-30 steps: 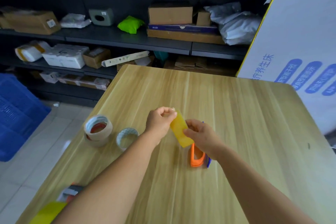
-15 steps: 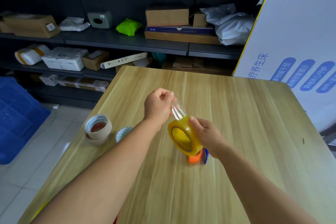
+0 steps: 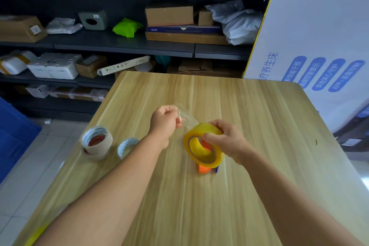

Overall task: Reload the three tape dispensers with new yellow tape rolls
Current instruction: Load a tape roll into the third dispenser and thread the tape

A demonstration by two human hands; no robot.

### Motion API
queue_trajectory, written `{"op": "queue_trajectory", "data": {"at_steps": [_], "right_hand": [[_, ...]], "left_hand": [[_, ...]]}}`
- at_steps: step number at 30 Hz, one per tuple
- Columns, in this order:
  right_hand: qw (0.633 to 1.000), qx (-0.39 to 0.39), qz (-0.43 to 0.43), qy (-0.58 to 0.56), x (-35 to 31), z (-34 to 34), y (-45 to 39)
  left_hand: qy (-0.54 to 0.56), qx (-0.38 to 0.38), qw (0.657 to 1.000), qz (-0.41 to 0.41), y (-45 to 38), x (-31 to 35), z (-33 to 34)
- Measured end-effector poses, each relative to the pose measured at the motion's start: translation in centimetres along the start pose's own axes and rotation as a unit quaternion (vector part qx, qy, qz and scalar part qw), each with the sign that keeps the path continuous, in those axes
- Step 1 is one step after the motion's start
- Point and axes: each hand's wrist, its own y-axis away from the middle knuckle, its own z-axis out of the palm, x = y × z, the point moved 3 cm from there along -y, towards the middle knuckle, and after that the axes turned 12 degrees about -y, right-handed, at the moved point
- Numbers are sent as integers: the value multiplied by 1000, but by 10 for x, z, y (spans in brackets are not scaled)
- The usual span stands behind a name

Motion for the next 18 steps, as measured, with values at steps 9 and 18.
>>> {"op": "queue_trajectory", "data": {"at_steps": [9,18], "right_hand": [[999,12,0,-36,10,-12,-6],[994,-8,28,-103,18,-11,-14]], "left_hand": [[49,-116,992,-13,15,-21,10],[-36,-187,981,-27,15,-51,14]]}}
